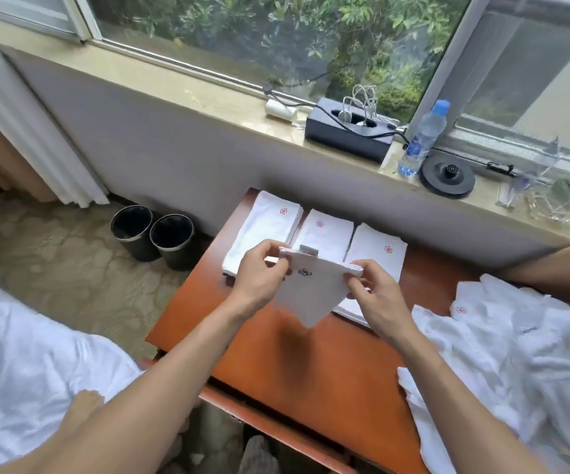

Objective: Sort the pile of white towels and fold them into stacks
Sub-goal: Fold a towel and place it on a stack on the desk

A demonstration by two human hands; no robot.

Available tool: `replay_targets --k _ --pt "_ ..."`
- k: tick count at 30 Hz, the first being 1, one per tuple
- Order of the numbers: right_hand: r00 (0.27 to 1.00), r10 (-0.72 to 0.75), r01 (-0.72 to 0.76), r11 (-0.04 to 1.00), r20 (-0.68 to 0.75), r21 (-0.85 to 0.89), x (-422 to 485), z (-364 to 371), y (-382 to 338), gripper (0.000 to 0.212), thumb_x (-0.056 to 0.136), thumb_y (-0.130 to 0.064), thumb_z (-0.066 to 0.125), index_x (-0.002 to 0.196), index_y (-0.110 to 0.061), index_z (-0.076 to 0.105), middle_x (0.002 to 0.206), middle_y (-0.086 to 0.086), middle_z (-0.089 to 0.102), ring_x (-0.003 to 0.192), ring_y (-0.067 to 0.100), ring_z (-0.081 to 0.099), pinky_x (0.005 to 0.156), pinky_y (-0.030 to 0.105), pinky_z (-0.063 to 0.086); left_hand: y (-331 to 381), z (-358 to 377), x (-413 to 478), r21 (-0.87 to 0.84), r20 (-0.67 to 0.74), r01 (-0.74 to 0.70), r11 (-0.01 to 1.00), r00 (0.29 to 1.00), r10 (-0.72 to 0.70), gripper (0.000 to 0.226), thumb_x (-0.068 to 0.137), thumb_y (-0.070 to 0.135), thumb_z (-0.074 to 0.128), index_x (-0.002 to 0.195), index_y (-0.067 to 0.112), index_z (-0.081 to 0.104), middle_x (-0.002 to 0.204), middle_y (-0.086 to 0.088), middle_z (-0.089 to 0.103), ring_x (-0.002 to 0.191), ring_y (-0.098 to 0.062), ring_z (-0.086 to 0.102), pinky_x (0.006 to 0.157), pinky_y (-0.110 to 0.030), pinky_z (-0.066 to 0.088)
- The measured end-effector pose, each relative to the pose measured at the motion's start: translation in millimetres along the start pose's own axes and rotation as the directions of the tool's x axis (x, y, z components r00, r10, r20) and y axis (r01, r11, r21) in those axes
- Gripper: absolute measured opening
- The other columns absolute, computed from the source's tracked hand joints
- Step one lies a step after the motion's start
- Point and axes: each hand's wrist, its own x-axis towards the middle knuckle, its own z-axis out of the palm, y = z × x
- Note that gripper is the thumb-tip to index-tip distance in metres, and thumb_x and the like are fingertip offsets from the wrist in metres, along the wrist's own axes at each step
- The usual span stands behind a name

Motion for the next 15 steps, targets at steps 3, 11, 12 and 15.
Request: replay_targets --k 3,11,12,15 --pt "0.999 0.018 -0.017 1.0 -0.049 0.025 15 8 -9 0.023 0.103 -0.022 0.057 0.098 -0.043 0.063 0.099 -0.02 0.071 0.092 0.009 0.069 0.078 0.024 0.058 7 -7 24 -0.018 0.045 0.01 1.0 0.999 -0.009 0.013 0.1 0.011 0.056 0.105 0.016 0.067 0.106 -0.004 0.07 0.074 -0.022 0.075 0.067 -0.041 0.061" --pt "0.989 0.063 -0.054 0.996 -0.132 0.074 78 6 1 0.011 0.104 -0.026 0.057 0.107 -0.031 0.066 0.1 -0.014 0.071 0.092 0.012 0.067 0.078 0.031 0.062 8 2 97 0.031 0.153 0.018 0.999 0.988 -0.023 0.01 0.1 0.013 0.056 0.108 0.013 0.063 0.103 -0.006 0.072 0.081 -0.023 0.077 0.073 -0.044 0.062" --pt "0.988 0.07 -0.059 0.994 -0.134 0.087 86 4 5 0.011 0.104 -0.027 0.057 0.105 -0.033 0.067 0.099 -0.015 0.071 0.092 0.012 0.067 0.077 0.03 0.062 7 7 105 0.038 0.155 0.026 0.999 0.987 -0.031 0.01 0.1 0.013 0.057 0.108 0.012 0.063 0.103 -0.006 0.072 0.082 -0.023 0.077 0.074 -0.044 0.062" --pt "0.985 0.109 -0.095 0.99 -0.132 0.107 111 1 21 0.012 0.104 -0.032 0.057 0.099 -0.04 0.066 0.097 -0.018 0.071 0.091 0.012 0.069 0.078 0.03 0.062 3 21 129 0.075 0.148 0.024 0.997 0.988 -0.035 0.01 0.1 0.015 0.059 0.109 0.012 0.063 0.104 -0.006 0.072 0.081 -0.02 0.077 0.072 -0.041 0.062"
